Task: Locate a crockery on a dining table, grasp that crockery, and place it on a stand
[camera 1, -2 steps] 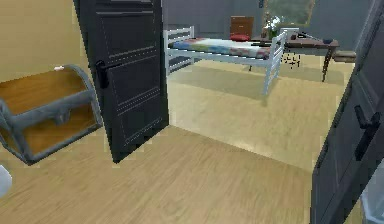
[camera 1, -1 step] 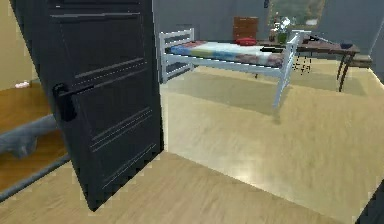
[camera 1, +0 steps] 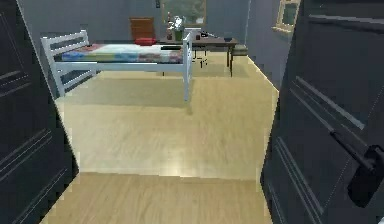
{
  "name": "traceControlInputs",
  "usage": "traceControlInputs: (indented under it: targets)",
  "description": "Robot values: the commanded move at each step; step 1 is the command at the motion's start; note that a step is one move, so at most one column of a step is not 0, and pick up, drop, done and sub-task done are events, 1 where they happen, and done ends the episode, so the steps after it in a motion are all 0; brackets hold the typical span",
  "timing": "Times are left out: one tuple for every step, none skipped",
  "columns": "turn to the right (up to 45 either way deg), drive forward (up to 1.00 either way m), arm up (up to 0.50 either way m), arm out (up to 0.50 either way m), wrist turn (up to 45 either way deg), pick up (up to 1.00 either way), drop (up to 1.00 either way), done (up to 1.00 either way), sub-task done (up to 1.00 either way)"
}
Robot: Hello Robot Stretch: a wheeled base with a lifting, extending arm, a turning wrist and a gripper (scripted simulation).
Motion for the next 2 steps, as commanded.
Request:
traceControlInputs:
  targets:
    - [0.0,1.0,0.0,0.0,0.0,0.0,0.0,0.0,0.0]
    - [3.0,0.0,0.0,0.0,0.0,0.0,0.0,0.0,0.0]
